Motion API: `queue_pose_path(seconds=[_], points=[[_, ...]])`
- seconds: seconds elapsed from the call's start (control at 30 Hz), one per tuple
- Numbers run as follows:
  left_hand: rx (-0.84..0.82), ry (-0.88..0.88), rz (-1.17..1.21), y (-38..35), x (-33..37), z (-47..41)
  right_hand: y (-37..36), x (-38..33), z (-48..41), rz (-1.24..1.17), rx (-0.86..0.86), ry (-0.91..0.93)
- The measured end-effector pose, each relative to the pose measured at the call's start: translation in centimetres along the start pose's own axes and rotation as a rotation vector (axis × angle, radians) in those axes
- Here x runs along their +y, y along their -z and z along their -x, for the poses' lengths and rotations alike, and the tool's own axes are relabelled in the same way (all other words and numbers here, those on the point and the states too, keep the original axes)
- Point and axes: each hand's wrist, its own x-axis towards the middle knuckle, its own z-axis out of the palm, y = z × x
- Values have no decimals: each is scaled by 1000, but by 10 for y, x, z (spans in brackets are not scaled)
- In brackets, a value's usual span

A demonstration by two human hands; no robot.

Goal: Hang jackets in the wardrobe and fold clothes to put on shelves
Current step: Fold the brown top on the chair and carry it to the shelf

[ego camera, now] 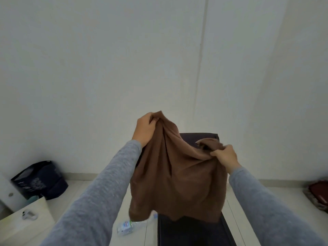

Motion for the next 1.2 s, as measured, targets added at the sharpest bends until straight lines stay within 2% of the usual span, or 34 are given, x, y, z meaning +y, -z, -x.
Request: queue_pose_path(seconds=[0.17,0.27,0.4,0.53,0.67,0.8,1.0,1.13,1.2], points=[[-192,-85,29,-13,40,-6,-32,-29,23,-26,-539,425],[-331,-123,-149,-10,52,-8,-43,-50,37,-135,-657,528],[-341,-148,-264,6,50,-10,-51,-57,41,-189,-611,564],[-353,-208,-407,30,38,-9,-57,-56,38,-215,-458,596],[-381,-153,-521,47,21,-5,-60,-61,39,-215,-463,604],[-412,-162,-469,57,16,-4,-61,-62,32,-300,-390,537],[-357,-324,-447,57,11,-5,-49,-62,26,-358,-273,494],[-314,-243,-338,51,15,-6,-39,-66,28,-355,-183,506],[-248,-263,-332,49,19,-10,-34,-67,30,-291,-179,505]])
